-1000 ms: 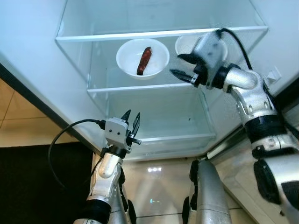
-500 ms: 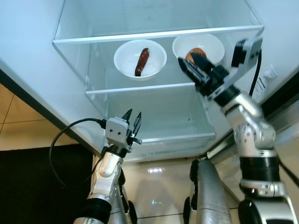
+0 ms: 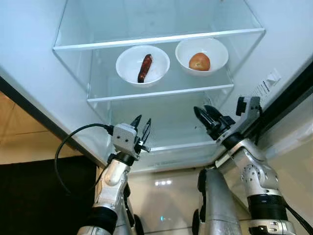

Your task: Restocking fridge

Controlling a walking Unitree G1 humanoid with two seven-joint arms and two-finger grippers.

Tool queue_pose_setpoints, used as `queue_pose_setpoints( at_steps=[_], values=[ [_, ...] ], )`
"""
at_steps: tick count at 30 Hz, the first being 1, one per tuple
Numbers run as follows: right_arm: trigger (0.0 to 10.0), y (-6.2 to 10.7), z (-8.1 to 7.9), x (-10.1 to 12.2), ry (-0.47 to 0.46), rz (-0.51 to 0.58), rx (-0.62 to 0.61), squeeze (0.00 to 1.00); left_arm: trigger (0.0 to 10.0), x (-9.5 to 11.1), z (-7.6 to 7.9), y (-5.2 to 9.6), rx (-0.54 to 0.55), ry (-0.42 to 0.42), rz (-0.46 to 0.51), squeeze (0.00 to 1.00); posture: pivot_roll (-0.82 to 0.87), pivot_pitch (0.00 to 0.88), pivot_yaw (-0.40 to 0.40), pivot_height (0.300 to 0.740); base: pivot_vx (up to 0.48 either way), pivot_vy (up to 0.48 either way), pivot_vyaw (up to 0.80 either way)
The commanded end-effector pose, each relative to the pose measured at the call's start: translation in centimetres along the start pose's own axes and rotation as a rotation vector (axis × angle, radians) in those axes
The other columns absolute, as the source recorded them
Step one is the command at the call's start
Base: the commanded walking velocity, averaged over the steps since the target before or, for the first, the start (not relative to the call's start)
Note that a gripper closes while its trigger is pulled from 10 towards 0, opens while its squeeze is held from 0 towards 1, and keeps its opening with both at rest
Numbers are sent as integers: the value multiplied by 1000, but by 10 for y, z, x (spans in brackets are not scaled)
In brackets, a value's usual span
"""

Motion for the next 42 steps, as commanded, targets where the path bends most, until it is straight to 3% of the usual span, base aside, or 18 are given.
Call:
queue_pose_setpoints(
  at_steps=[1, 13, 16, 24, 28, 39, 42],
  values=[
    [10000, 7, 3, -13, -10, -30, -18, 0, 10000, -9, 4, 6, 5, 16, -27, 0, -23, 184, 21, 485, 0, 0, 0],
    [10000, 20, 15, -39, -95, -95, -11, 0, 10000, -19, -8, 8, 74, 51, -58, 0, -21, 156, 21, 485, 0, 0, 0],
    [10000, 25, 17, -52, -119, -123, -15, 0, 10000, -41, -12, 23, 109, 71, -153, 0, -21, 147, 21, 505, 0, 0, 0],
    [10000, 34, 23, -73, -127, -184, -27, 0, 10000, -75, -10, 53, 126, 90, -314, 0, -21, 138, 20, 535, 0, 0, 0],
    [10000, 38, 26, -80, -141, -200, -32, 0, 10000, -86, -3, 64, 94, 114, -372, 0, -17, 130, 18, 555, 0, 0, 0],
    [10000, 40, 24, -93, -160, -223, -16, 0, 10000, -104, 14, 76, 16, 173, -474, 0, -14, 116, 20, 600, 0, 0, 0],
    [10000, 43, 28, -101, -160, -248, -35, 0, 10000, -115, 21, 84, -24, 172, -551, 0, -11, 112, 21, 615, 0, 0, 0]
  ],
)
Point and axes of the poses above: a point about 5 cm out from each wrist's last joint towards the gripper, its own y axis pointing back from the gripper into the wrist, its own x axis along the axis of the wrist's last joint, z = x × y, the point moved 4 cm from there along -y, pointing out of the wrist towards the gripper, and after that the axes turned 1 degree about y, right-handed, at the moved point
